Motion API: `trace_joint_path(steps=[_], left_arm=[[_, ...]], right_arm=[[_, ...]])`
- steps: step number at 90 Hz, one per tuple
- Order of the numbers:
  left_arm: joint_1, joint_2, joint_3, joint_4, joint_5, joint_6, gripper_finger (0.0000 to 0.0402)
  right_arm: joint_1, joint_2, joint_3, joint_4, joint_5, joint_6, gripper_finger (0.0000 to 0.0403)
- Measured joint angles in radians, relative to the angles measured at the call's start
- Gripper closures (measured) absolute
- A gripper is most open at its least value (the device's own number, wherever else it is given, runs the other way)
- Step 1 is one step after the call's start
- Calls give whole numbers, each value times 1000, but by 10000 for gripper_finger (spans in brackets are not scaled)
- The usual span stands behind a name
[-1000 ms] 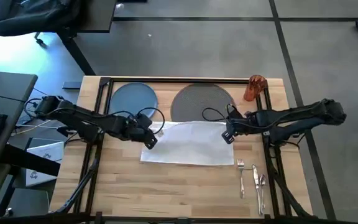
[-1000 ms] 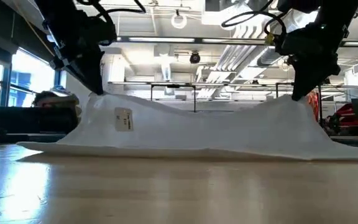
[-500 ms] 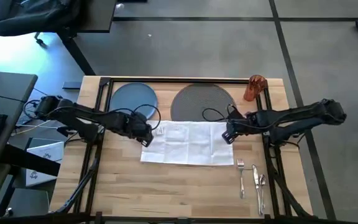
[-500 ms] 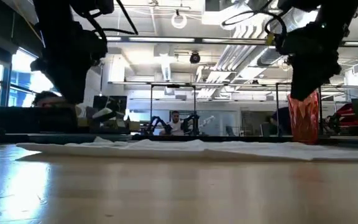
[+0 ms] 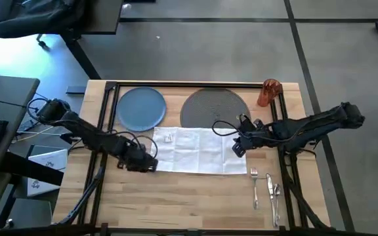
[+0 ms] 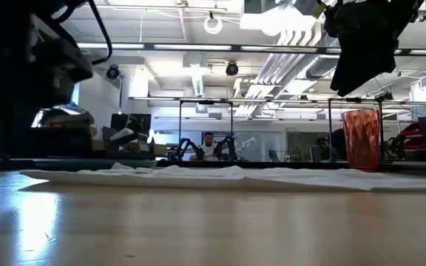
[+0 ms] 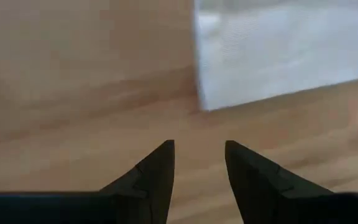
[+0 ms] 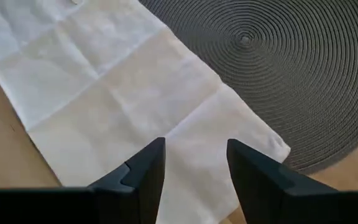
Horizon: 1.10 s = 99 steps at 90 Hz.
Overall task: Set table place
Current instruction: Fold the white table napkin
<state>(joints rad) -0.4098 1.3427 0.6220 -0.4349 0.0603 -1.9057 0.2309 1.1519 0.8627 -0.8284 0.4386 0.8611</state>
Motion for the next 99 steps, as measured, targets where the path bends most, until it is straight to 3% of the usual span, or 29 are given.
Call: trace_joint_path(steps=[15, 31, 67, 84, 99], left_arm=[[-4, 6, -87, 117, -103, -182, 273], [-3, 5, -114, 156, -187, -247, 272], [-9, 5, -149, 234, -163, -258, 272], [-10, 61, -148, 316, -161, -256, 274], [-11, 88, -147, 360, -176, -214, 307]], right_arm=[[-1, 0, 0, 0, 5, -13, 247], [-1, 0, 0, 3, 1, -14, 247], [-1, 0, 0, 3, -6, -17, 247], [-1, 0, 0, 4, -2, -17, 247], [-1, 0, 0, 22, -1, -17, 247]])
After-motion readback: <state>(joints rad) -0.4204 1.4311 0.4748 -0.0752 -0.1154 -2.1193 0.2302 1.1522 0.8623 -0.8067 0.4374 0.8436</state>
